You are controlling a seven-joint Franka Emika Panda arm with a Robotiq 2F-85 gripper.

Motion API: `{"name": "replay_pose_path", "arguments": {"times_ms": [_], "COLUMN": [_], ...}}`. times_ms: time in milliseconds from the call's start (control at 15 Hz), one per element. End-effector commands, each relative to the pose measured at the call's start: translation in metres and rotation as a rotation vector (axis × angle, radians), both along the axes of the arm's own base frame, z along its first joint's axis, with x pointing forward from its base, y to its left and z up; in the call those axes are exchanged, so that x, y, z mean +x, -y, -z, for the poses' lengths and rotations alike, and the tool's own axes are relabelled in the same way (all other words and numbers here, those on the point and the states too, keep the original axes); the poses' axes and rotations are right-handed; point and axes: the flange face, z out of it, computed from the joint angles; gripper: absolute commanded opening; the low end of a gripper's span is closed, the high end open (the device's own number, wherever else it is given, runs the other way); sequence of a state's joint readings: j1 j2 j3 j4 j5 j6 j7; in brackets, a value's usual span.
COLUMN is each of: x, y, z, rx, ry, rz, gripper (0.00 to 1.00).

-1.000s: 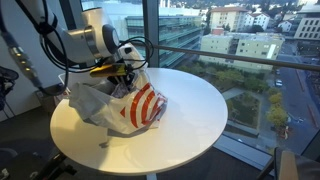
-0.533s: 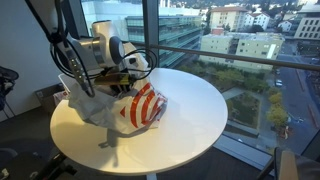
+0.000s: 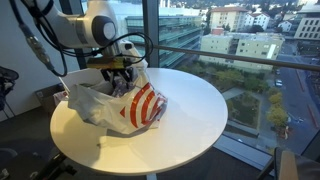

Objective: Move the purple material from the storage box and place it in the plastic bag

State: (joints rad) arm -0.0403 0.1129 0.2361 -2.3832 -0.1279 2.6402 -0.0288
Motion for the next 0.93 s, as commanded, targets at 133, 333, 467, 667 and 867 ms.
{"name": "replay_pose_path", "arguments": {"times_ms": [133,333,467,667,867], "x": [-0.030,-0.045,-0.052,-0.059,-0.061], "y": [-0.006,-0.026,-0.038,-0.051,-0.062], "z": [-0.104,-0.153,-0.180,-0.202,-0.208], "rx": [-0.117,-0.111,-0.114,-0.115,-0.119], "ry": [-0.048,-0.032,0.000,0.010,0.009], "rz": [0.011,-0.018,-0.034,-0.042,-0.057], "gripper": [1.00,1.00,1.00,1.00,1.00]}}
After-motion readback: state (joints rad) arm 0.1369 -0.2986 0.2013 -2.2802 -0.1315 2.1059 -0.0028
